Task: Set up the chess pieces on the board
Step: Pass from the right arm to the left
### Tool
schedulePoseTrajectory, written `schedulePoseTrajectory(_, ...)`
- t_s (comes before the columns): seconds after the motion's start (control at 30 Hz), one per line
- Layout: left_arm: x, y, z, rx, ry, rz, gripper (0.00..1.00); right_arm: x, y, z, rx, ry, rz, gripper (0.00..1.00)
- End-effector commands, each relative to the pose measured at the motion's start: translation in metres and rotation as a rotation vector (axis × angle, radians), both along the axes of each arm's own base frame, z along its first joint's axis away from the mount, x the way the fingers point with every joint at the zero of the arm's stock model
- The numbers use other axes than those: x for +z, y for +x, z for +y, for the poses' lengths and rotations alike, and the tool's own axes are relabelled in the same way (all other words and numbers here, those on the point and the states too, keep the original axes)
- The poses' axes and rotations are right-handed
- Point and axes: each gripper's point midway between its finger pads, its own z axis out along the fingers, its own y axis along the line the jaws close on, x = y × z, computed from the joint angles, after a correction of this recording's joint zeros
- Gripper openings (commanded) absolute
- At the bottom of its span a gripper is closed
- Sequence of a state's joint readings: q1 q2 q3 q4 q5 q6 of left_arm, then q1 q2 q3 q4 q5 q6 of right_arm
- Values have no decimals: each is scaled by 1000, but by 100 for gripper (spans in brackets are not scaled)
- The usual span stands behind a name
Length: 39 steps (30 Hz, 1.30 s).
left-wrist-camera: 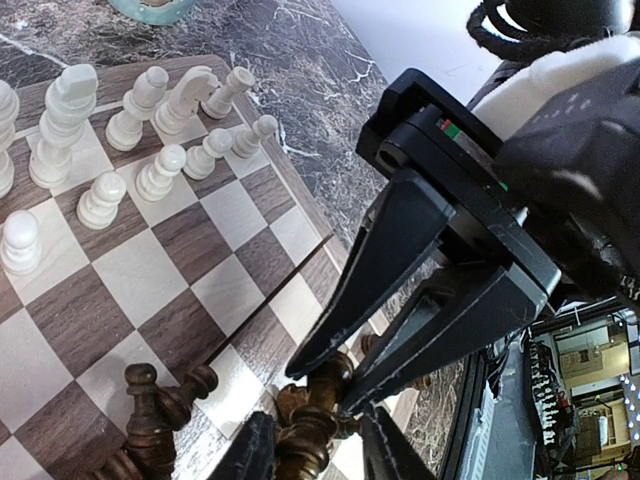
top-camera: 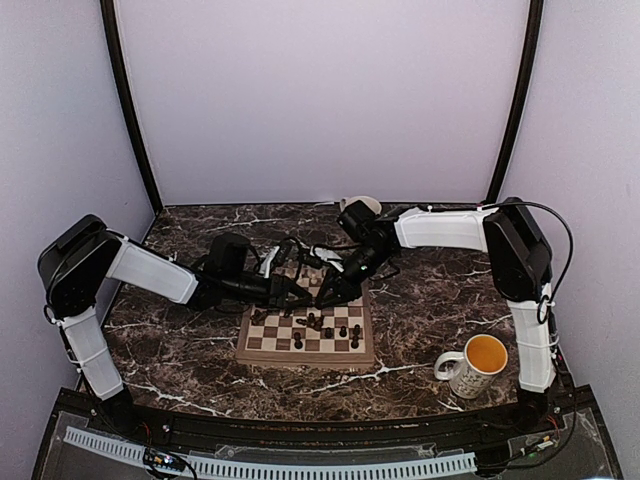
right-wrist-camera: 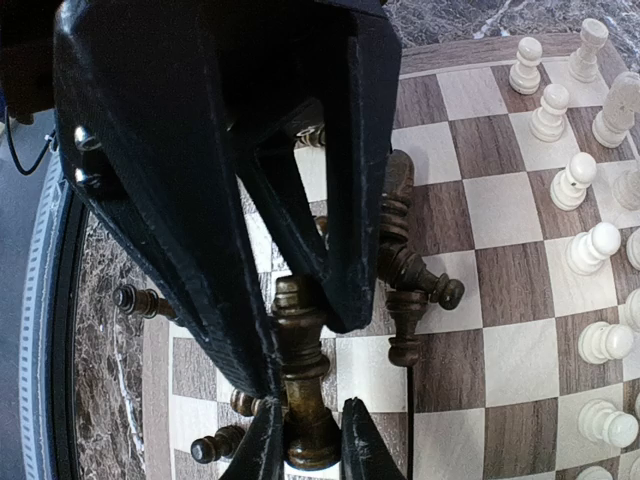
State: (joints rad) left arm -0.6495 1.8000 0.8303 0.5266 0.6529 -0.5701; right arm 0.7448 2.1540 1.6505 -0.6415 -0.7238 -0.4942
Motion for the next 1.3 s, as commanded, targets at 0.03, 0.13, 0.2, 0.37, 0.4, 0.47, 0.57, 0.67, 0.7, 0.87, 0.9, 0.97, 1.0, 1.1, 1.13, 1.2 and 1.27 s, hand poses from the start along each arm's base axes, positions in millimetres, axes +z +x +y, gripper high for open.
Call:
schedulePoseTrajectory(0.03,9,1,-5,-23,-30,-12,30,24,7,6,-5,70,-29,13)
schedulePoseTrajectory(0.13,8,-1,-5,-30,-30,-8,27,25,8,6,-11,73,-24,13)
schedulePoseTrajectory(0.2,8,-1,-4,-30,-28,-7,31,26,10,5,-15,76,-18,13)
schedulePoseTrajectory(0.37,9,-2,-4,-33,-33,-11,22,25,12,4,-22,78,-10,14)
schedulePoseTrajectory(0.4,9,-3,-4,-33,-35,-13,20,24,12,4,-22,77,-7,14)
schedulePoseTrajectory(0.47,11,-2,-5,-33,-41,-17,16,24,12,4,-21,75,-4,15)
schedulePoseTrajectory(0.57,16,-1,-4,-28,-44,-31,12,26,11,4,-18,77,-9,19)
schedulePoseTrajectory(0.67,22,0,-1,-19,-27,-56,11,36,7,0,4,88,-8,27)
schedulePoseTrajectory(0.7,25,1,0,-17,-11,-67,11,43,5,-2,9,107,-1,29)
schedulePoseTrajectory(0.87,47,-1,20,-8,141,-155,11,76,5,-24,-5,145,-38,35)
schedulePoseTrajectory(0.9,50,1,27,4,190,-180,11,80,8,-30,-16,139,-47,36)
schedulePoseTrajectory(0.97,61,1,36,-8,264,-224,11,86,11,-40,-37,129,-60,36)
schedulePoseTrajectory(1.0,65,-1,41,-16,298,-237,11,88,13,-45,-51,120,-65,36)
schedulePoseTrajectory(1.1,82,-8,47,-59,366,-282,11,89,19,-58,-93,102,-79,36)
schedulePoseTrajectory(1.13,89,-9,46,-75,382,-303,11,90,22,-60,-111,102,-94,36)
schedulePoseTrajectory(1.2,100,-14,42,-116,423,-346,11,86,27,-66,-144,86,-118,36)
schedulePoseTrajectory(1.27,111,-19,35,-172,469,-398,11,85,29,-72,-156,69,-148,36)
